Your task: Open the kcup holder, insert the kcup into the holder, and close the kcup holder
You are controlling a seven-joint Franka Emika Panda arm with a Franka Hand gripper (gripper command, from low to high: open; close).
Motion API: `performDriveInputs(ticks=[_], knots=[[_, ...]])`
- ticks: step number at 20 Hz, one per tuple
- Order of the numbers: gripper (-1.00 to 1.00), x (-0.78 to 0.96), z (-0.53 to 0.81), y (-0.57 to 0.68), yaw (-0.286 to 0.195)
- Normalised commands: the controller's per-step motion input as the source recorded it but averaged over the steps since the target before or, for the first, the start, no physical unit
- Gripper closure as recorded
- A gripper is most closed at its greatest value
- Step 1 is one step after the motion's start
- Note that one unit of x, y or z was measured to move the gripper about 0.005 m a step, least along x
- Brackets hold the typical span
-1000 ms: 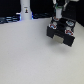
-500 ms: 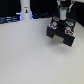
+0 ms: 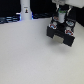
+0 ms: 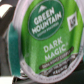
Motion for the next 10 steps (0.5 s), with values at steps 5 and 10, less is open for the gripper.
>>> performDriveInputs(ticks=[5,10], knots=[[1.0,0.44,0.17,0.46,0.0],[1.0,0.19,-0.05,0.09,-0.005]])
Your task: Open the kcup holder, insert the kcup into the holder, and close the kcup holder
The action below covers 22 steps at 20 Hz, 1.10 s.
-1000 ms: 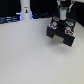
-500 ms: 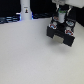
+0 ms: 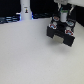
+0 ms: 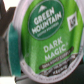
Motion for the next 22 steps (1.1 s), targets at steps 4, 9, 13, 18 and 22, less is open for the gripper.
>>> performDriveInputs(ticks=[4,9,13,18,22], knots=[[1.0,0.07,-0.13,-0.03,-0.008],[1.0,0.04,-0.14,-0.03,-0.012],[1.0,0.08,0.01,0.0,-0.014],[1.0,0.4,0.22,0.11,-0.03],[1.0,0.49,0.19,0.11,-0.038]])
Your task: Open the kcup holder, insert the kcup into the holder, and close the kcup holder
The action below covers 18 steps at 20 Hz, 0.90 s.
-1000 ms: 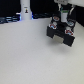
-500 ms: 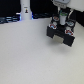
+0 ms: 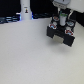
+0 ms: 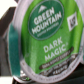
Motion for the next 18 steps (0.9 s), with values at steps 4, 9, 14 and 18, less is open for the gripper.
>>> performDriveInputs(ticks=[4,9,14,18], knots=[[1.0,0.34,0.0,0.11,-0.035],[1.0,0.05,-0.13,-0.01,-0.002],[1.0,0.01,-0.14,-0.05,-0.007],[1.0,-0.06,-0.17,-0.06,0.001]])
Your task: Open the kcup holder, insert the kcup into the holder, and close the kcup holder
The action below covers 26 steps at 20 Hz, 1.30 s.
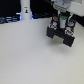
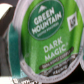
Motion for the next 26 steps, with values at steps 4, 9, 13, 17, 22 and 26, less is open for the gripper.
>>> performDriveInputs(ticks=[4,9,13,17,22,26], knots=[[1.0,-0.06,-0.15,-0.03,0.012],[1.0,-0.05,-0.17,-0.02,0.015],[1.0,0.06,-0.18,0.07,0.023],[1.0,0.1,-0.1,0.15,0.036],[1.0,0.06,-0.1,0.18,0.038],[-1.0,0.13,0.06,0.16,0.068]])
